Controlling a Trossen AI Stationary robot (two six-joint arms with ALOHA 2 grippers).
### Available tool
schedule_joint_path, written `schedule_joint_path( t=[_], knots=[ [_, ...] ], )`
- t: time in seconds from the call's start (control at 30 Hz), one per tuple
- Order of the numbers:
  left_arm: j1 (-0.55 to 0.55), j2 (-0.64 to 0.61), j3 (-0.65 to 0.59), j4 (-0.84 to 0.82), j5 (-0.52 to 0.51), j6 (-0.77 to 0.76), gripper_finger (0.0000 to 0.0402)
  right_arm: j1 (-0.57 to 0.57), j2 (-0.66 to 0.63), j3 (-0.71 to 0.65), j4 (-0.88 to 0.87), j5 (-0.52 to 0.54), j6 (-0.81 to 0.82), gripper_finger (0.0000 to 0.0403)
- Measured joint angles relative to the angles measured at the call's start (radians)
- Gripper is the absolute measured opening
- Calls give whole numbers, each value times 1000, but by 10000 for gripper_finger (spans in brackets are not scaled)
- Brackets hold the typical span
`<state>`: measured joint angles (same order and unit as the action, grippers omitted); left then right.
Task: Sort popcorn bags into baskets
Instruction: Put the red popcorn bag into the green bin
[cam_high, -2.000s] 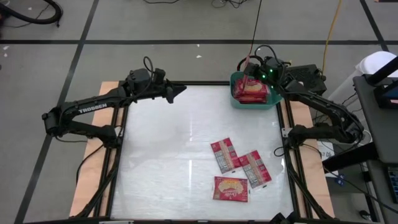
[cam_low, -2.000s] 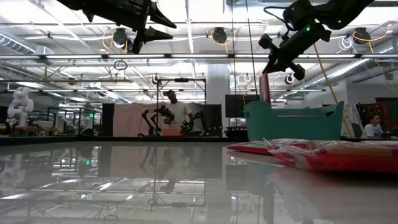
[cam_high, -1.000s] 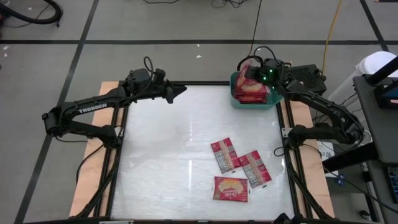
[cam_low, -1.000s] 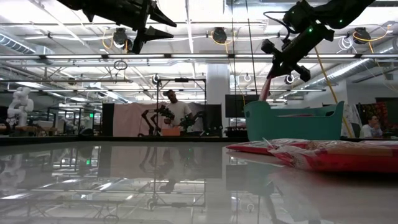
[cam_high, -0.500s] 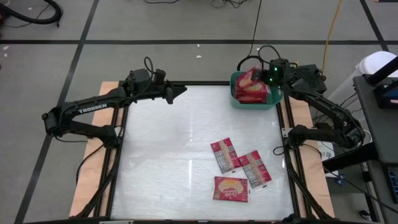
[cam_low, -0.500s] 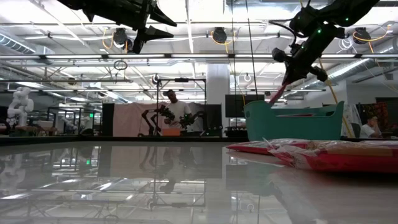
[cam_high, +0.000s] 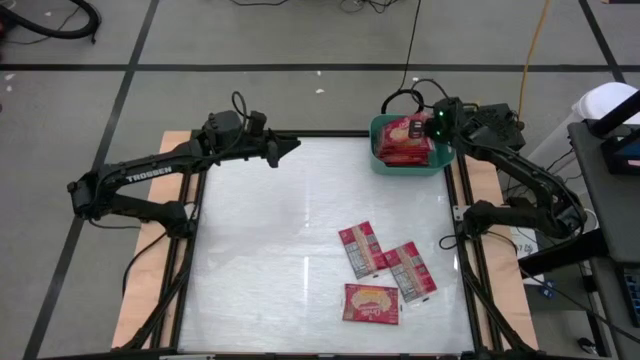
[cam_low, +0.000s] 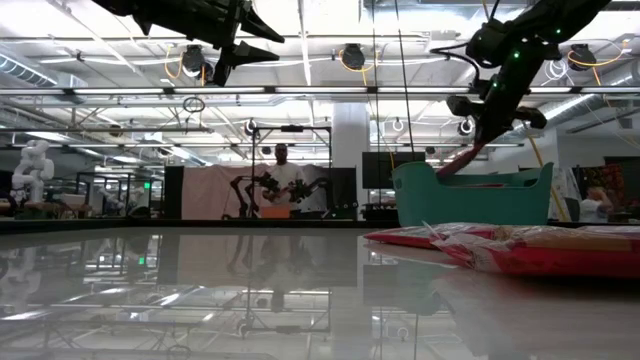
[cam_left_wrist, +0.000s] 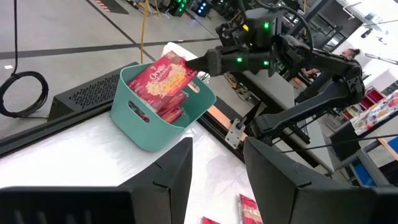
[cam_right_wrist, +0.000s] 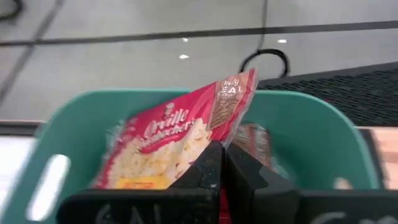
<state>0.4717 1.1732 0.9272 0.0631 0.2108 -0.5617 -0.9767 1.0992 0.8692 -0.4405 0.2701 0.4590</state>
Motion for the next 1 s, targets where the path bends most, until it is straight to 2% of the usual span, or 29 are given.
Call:
schedule_joint_path(
  t=[0.17, 0.47, 0.6, 0.77, 1.0],
  knots=[
    [0, 0, 0, 0, 0, -4, 147, 0, 0, 0, -23, 47, -54, 37],
    [0, 0, 0, 0, 0, -23, 147, 1, -3, 0, -28, 63, -50, 145],
    [0, 0, 0, 0, 0, -23, 147, 4, -38, 0, -26, -36, -1, 165],
    [-1, 0, 0, -1, 0, -20, 147, 40, -108, 0, -28, -183, 73, 160],
    [-2, 0, 0, -73, 0, 20, 147, 224, -190, 0, -23, -350, 181, 154]
  ],
)
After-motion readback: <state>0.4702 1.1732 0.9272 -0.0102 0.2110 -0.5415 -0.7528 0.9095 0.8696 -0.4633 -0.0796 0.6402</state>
